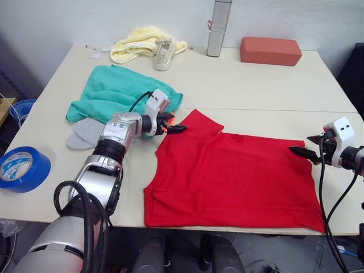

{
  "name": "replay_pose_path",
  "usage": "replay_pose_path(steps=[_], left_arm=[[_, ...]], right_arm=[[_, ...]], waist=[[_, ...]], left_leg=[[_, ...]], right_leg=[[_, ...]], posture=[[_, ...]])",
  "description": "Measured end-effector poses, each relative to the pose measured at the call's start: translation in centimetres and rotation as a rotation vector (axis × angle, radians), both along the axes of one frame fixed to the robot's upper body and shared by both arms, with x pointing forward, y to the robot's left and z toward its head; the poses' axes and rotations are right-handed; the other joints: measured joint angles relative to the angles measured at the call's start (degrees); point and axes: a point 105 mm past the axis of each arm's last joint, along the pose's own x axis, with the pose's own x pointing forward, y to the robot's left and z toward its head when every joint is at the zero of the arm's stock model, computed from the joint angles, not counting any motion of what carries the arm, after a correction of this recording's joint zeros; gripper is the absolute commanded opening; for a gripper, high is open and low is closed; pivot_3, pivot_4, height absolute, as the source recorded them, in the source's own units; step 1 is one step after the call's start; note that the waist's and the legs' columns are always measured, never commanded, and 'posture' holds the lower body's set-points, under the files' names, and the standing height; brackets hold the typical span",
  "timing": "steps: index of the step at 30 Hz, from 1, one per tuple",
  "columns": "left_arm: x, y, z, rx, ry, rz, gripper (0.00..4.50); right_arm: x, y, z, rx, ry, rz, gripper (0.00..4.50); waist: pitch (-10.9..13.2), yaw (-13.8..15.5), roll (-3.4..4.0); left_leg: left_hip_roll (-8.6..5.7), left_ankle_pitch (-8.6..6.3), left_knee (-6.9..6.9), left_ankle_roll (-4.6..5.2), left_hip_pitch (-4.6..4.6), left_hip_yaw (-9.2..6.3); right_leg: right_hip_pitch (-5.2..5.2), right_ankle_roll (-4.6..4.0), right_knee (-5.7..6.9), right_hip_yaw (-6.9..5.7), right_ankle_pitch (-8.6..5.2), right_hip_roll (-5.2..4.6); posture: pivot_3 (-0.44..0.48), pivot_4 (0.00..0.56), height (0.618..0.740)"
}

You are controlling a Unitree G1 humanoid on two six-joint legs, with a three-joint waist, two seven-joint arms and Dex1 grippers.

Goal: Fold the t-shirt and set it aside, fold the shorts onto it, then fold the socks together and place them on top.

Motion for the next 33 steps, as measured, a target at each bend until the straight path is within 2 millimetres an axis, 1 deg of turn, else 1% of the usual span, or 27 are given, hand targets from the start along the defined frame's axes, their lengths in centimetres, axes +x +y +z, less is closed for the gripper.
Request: replay_pose_path(steps=[3,7,11,13,14,15,16,17,18,25,27,33], left_arm=[[0.4,-0.7,-0.8,0.018,0.017,0.030,4.48],[0.3,-1.3,-1.9,0.034,0.043,0.028,4.48],[0.5,-1.4,-2.0,0.045,0.045,0.049,4.48],[0.6,-1.4,-2.0,0.038,0.061,0.061,4.50],[0.6,-1.4,-2.0,0.032,0.069,0.065,4.08],[0.6,-1.4,-2.0,0.021,0.083,0.073,3.76],[0.5,-1.4,-2.1,0.015,0.092,0.076,3.49],[0.5,-1.3,-2.1,0.012,0.097,0.078,3.31],[0.5,-1.3,-2.2,0.008,0.106,0.082,3.00],[0.6,-0.4,-2.3,-0.035,0.135,0.118,0.70],[0.7,0.1,-2.6,-0.053,0.126,0.128,0.08],[0.4,0.6,-2.6,-0.104,0.037,0.082,0.03]], right_arm=[[0.4,0.0,-0.1,0.000,0.010,-0.009,4.50],[0.6,-0.1,-0.1,0.014,0.028,-0.018,4.50],[0.5,-0.1,-0.6,0.039,0.061,-0.018,4.50],[0.6,0.4,-0.8,0.063,0.080,0.000,4.13],[0.7,0.7,-0.9,0.073,0.091,0.008,3.91],[0.8,1.0,-0.9,0.085,0.095,0.016,3.47],[0.9,1.0,-0.8,0.089,0.097,0.020,3.18],[0.9,1.1,-0.8,0.089,0.097,0.021,2.98],[1.0,1.2,-0.8,0.089,0.098,0.025,2.64],[1.4,2.0,-0.8,0.082,0.060,0.063,0.09],[1.2,2.2,-0.8,0.075,0.039,0.089,0.00],[0.2,2.4,-0.9,0.056,-0.040,0.173,0.00]], waist=[[0.01,-0.20,-0.02],[0.02,-0.80,-0.04],[0.02,-1.02,-0.04],[0.02,-1.07,-0.04],[0.02,-1.07,-0.04],[0.02,-1.09,-0.04],[0.02,-1.08,-0.04],[0.02,-1.06,-0.04],[0.02,-1.07,-0.04],[0.02,-1.11,-0.04],[0.02,-1.11,-0.04],[0.03,-1.12,-0.05]], left_leg=[[-0.01,0.00,0.00,0.02,-0.01,0.00],[-0.01,0.01,0.00,0.01,-0.03,-0.02],[-0.01,0.01,0.01,0.01,-0.01,-0.02],[-0.01,0.01,0.03,0.01,0.03,-0.01],[-0.01,0.01,0.04,0.01,0.03,-0.01],[-0.01,0.01,0.04,0.01,0.04,-0.01],[-0.01,0.00,0.04,0.00,0.04,-0.02],[-0.01,0.00,0.03,0.00,0.03,-0.03],[-0.01,0.00,0.03,0.00,0.04,-0.02],[-0.01,0.00,0.02,-0.01,0.03,-0.01],[-0.01,0.00,0.02,-0.01,0.03,-0.01],[-0.02,0.00,0.02,-0.01,0.03,0.01]], right_leg=[[0.00,0.04,0.00,-0.21,0.02,-0.02],[0.00,0.04,0.00,-0.30,0.02,-0.02],[0.00,0.04,0.03,-0.28,0.02,-0.03],[0.00,0.04,0.02,-0.26,0.02,-0.05],[0.01,0.04,0.02,-0.26,0.02,-0.05],[0.00,0.04,0.03,-0.24,0.02,-0.06],[0.00,0.04,0.05,-0.25,0.02,-0.06],[0.00,0.04,0.08,-0.26,0.02,-0.06],[0.00,0.04,0.08,-0.26,0.02,-0.05],[0.00,0.04,0.10,-0.27,0.02,-0.04],[0.00,0.04,0.09,-0.27,0.02,-0.04],[0.00,0.05,0.09,-0.26,0.03,-0.04]], posture=[[0.000,0.150,0.740],[0.000,0.150,0.740],[0.000,0.150,0.740],[0.000,0.150,0.740],[0.000,0.150,0.740],[0.000,0.150,0.740],[0.000,0.150,0.740],[0.000,0.150,0.740],[0.000,0.150,0.740],[0.000,0.150,0.740],[0.000,0.150,0.740],[0.000,0.150,0.740]])
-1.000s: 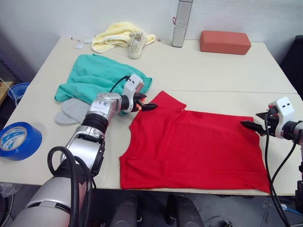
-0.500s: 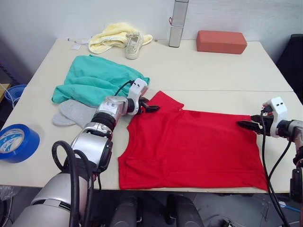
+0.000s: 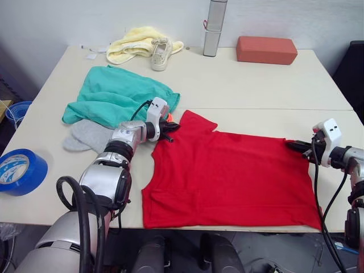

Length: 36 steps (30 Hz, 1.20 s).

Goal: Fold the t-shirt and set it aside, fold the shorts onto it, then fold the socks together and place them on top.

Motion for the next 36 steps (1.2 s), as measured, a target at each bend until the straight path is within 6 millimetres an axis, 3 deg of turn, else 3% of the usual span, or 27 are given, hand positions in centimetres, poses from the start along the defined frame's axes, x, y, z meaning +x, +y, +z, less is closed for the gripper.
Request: replay_pose_path(steps=[4,10,23,33,36], left_arm=[[-0.4,-0.3,1.1,-0.014,-0.132,-0.074,0.03],[-1.4,0.2,0.8,0.003,-0.272,-0.142,0.03],[-4.0,1.5,0.9,0.081,-0.587,-0.265,0.03],[-5.5,2.6,-0.3,0.168,-0.695,-0.304,0.03],[-5.8,2.8,-0.8,0.175,-0.700,-0.309,0.03]], right_arm=[[-0.6,0.1,0.7,-0.018,-0.074,0.045,0.00],[-2.2,-0.5,2.0,-0.040,-0.198,0.091,0.00],[-5.8,-0.8,0.5,-0.184,-0.305,0.185,0.00],[-7.3,-0.5,0.6,-0.316,-0.432,0.251,0.00],[-8.1,-0.3,-0.3,-0.339,-0.423,0.285,0.00]], waist=[[0.00,0.04,0.00],[0.00,0.09,0.00],[0.00,0.10,0.00],[0.00,0.15,0.00],[0.00,0.22,0.00]], left_leg=[[0.00,-0.01,0.00,-0.02,0.00,-0.01],[0.00,-0.02,0.01,-0.02,0.01,-0.01],[0.00,-0.02,0.02,0.00,0.06,-0.01],[0.00,-0.02,0.03,0.01,0.10,-0.04],[0.00,-0.02,0.03,0.02,0.10,-0.06]], right_leg=[[0.00,0.00,-0.02,0.00,0.00,0.00],[0.00,0.00,-0.04,0.00,0.00,-0.01],[0.00,0.00,-0.07,0.02,0.00,-0.06],[0.05,0.00,-0.13,0.00,0.00,-0.10],[0.07,0.00,-0.15,-0.02,0.00,-0.10]], posture=[[0.000,0.150,0.740],[0.000,0.150,0.740],[0.000,0.150,0.740],[0.000,0.150,0.740],[0.000,0.150,0.740]])
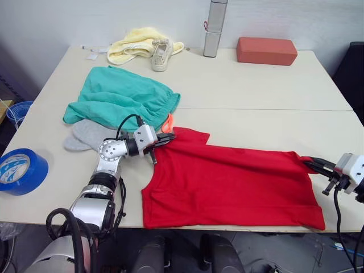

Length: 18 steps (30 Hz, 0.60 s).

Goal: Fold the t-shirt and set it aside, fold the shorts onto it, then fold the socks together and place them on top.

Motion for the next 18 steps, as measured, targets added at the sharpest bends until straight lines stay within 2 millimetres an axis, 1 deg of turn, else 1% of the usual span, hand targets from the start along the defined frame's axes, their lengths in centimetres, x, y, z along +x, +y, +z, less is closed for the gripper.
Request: replay_pose_path(steps=[3,6,9,10,12,13,14,16,18], left_arm=[[-0.3,0.3,-0.5,0.018,-0.005,-0.003,0.03],[-0.7,0.3,-0.8,0.043,-0.015,-0.019,0.03],[-1.1,0.4,-1.3,0.053,0.004,-0.034,0.03],[-1.3,0.4,-1.6,0.054,0.021,-0.042,0.23],[-1.4,0.5,-1.7,0.044,0.052,-0.056,0.65],[-1.5,0.6,-1.6,0.036,0.067,-0.058,0.94],[-1.6,0.7,-1.6,0.031,0.079,-0.065,1.31],[-1.9,1.1,-1.6,0.023,0.124,-0.083,1.88],[-2.4,2.3,-1.2,0.023,0.172,-0.103,2.54]], right_arm=[[-0.6,0.2,-0.8,-0.018,0.011,0.022,0.00],[-1.1,0.4,-1.1,-0.047,0.008,0.046,0.00],[-1.6,0.4,-1.9,-0.052,0.041,0.050,0.00],[-1.7,0.3,-2.2,-0.037,0.057,0.035,0.00],[-1.8,0.4,-2.4,0.000,0.096,0.029,0.43],[-1.9,0.6,-2.4,0.019,0.117,0.039,0.67],[-2.0,0.8,-2.4,0.035,0.135,0.053,1.07],[-2.4,1.3,-2.4,0.061,0.169,0.082,1.67],[-3.0,1.7,-2.3,0.072,0.205,0.108,2.45]], waist=[[0.00,-0.08,0.00],[0.00,-0.10,0.00],[0.00,-0.09,0.00],[0.00,-0.10,0.00],[0.00,-0.09,0.01],[0.00,-0.09,0.01],[0.00,-0.09,0.01],[0.00,-0.07,0.01],[0.00,-0.08,0.02]], left_leg=[[0.00,0.00,0.00,0.01,0.04,0.02],[0.01,-0.01,-0.01,0.00,0.05,0.00],[0.01,-0.01,-0.01,0.01,0.06,0.00],[0.01,-0.01,-0.01,0.01,0.06,0.00],[0.01,-0.01,0.00,0.01,0.06,-0.04],[0.01,-0.02,0.00,0.00,0.06,-0.09],[0.02,-0.02,0.00,-0.01,0.04,-0.13],[0.02,-0.04,-0.01,-0.03,0.04,-0.15],[0.02,-0.06,-0.02,-0.05,0.03,-0.17]], right_leg=[[0.01,0.00,0.01,0.01,0.00,0.00],[0.01,0.00,0.01,0.02,0.00,0.00],[0.04,0.00,0.01,0.02,0.00,0.00],[0.03,0.00,0.01,0.03,0.00,-0.01],[0.03,0.00,0.02,0.08,0.00,-0.02],[0.04,-0.01,0.01,0.17,0.00,-0.03],[0.05,-0.01,0.00,0.29,0.00,-0.03],[0.05,-0.03,0.01,0.38,-0.01,-0.03],[0.05,-0.04,0.01,0.38,-0.02,-0.03]], posture=[[0.000,0.150,0.740],[0.000,0.150,0.740],[0.000,0.150,0.740],[0.000,0.150,0.740],[0.000,0.150,0.740],[0.000,0.150,0.740],[0.000,0.150,0.740],[0.000,0.150,0.740],[0.000,0.150,0.740]])
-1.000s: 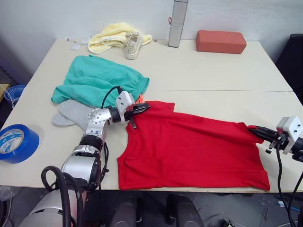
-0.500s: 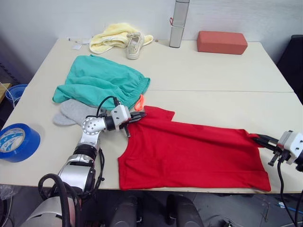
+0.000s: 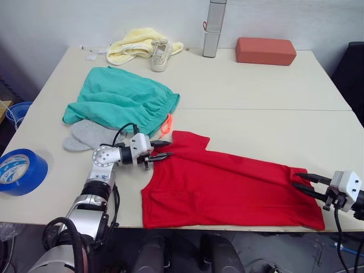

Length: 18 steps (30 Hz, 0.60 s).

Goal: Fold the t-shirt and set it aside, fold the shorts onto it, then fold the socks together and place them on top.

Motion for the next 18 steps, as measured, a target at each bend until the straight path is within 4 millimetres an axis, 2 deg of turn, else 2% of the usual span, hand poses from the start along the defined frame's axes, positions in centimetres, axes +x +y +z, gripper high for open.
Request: replay_pose_path(steps=[4,6,7,8,10,14,18], left_arm=[[-0.9,2.1,0.6,0.021,0.110,-0.021,3.66],[-0.9,3.1,1.7,-0.009,0.262,0.006,4.22],[-0.8,3.6,2.5,-0.020,0.334,0.036,4.25],[-0.6,3.8,3.2,-0.028,0.374,0.061,4.25],[0.2,3.0,4.4,-0.062,0.477,0.123,4.25],[1.3,-0.2,6.0,-0.110,0.737,0.208,4.25],[1.9,-2.6,6.8,-0.079,0.868,0.283,4.25]], right_arm=[[-1.2,-0.1,1.0,0.009,0.072,0.014,3.64],[-1.9,-0.7,2.1,0.039,0.146,-0.011,4.24],[-2.0,-1.0,3.2,0.048,0.159,-0.027,4.49],[-1.8,-1.2,4.2,0.054,0.152,-0.040,4.49],[-1.6,-1.4,5.4,0.075,0.177,-0.061,4.49],[-0.7,-1.5,6.2,0.129,0.254,-0.102,4.49],[0.5,-0.9,6.5,0.137,0.304,-0.108,4.49]], waist=[[0.02,0.03,0.03],[0.04,0.09,0.06],[0.04,0.12,0.06],[0.04,0.17,0.06],[0.04,0.68,0.04],[0.05,1.48,0.02],[0.06,1.49,0.01]], left_leg=[[0.00,-0.02,0.00,-0.02,0.00,-0.03],[0.00,-0.05,0.02,0.03,-0.06,-0.09],[0.00,-0.07,0.06,0.07,-0.04,-0.12],[0.00,-0.09,0.06,0.09,0.01,-0.14],[0.00,-0.11,0.09,0.12,0.01,-0.23],[-0.02,-0.10,0.14,0.13,-0.09,-0.20],[-0.02,-0.01,0.12,0.07,-0.10,-0.13]], right_leg=[[0.01,-0.02,0.02,0.00,-0.01,0.00],[0.00,-0.02,0.05,-0.01,-0.01,-0.02],[0.05,-0.02,0.04,-0.02,-0.01,-0.02],[0.12,-0.02,0.03,-0.02,-0.01,-0.04],[0.18,-0.02,-0.01,-0.04,-0.01,-0.05],[0.11,-0.01,0.11,-0.05,-0.01,-0.01],[0.10,0.00,0.17,-0.07,-0.01,0.10]], posture=[[0.000,0.150,0.740],[0.000,0.150,0.740],[0.000,0.150,0.740],[0.000,0.150,0.740],[0.000,0.150,0.740],[0.000,0.150,0.740],[0.000,0.150,0.740]])
